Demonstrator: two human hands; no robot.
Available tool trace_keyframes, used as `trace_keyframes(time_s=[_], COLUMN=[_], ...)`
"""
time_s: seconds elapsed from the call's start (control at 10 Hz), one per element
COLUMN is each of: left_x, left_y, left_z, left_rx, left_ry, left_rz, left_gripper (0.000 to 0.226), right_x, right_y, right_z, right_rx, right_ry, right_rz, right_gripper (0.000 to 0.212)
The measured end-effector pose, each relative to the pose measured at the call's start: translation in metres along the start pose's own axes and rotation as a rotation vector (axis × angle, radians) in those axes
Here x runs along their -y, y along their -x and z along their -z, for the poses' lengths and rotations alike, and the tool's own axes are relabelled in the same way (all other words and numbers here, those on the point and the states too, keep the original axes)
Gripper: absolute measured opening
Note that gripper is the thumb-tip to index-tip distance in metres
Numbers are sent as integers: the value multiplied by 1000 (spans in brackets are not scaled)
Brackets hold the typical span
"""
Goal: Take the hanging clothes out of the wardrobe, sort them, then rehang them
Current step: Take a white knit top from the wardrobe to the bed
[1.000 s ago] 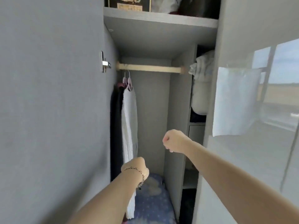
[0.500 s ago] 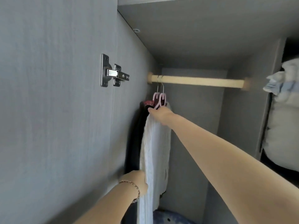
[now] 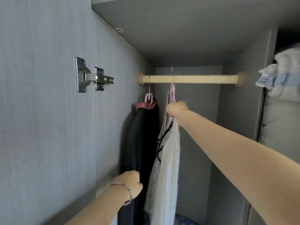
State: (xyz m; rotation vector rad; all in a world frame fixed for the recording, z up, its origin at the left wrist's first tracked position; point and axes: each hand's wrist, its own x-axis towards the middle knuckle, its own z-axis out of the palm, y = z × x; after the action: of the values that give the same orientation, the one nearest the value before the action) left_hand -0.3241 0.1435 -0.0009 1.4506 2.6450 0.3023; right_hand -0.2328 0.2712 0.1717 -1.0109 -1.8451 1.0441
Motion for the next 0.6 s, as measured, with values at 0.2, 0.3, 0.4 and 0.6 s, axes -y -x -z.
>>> trace_keyframes(time_s=[0.2,0.3,0.4,0.6], left_x=[-20,-29,-37,-58], left_y=[28,48,78,167], left_z=[-6,-16,-36,-98], left_rx=[-4,19,63,213], left_ry=[-7,-12,-29,-97], left_rz=[-114,-190,-277,-495], left_gripper=[11,13,15,21], right_x=[-6,-18,-43,-98], right_y=[62,107,172,349], right_z=[43,61,78,98], right_rx=[-99,-123,-146,-263], right_ry=[142,206,249,298], right_rz=[-27,-64,-128,-328], right_gripper=[26,33,34,28])
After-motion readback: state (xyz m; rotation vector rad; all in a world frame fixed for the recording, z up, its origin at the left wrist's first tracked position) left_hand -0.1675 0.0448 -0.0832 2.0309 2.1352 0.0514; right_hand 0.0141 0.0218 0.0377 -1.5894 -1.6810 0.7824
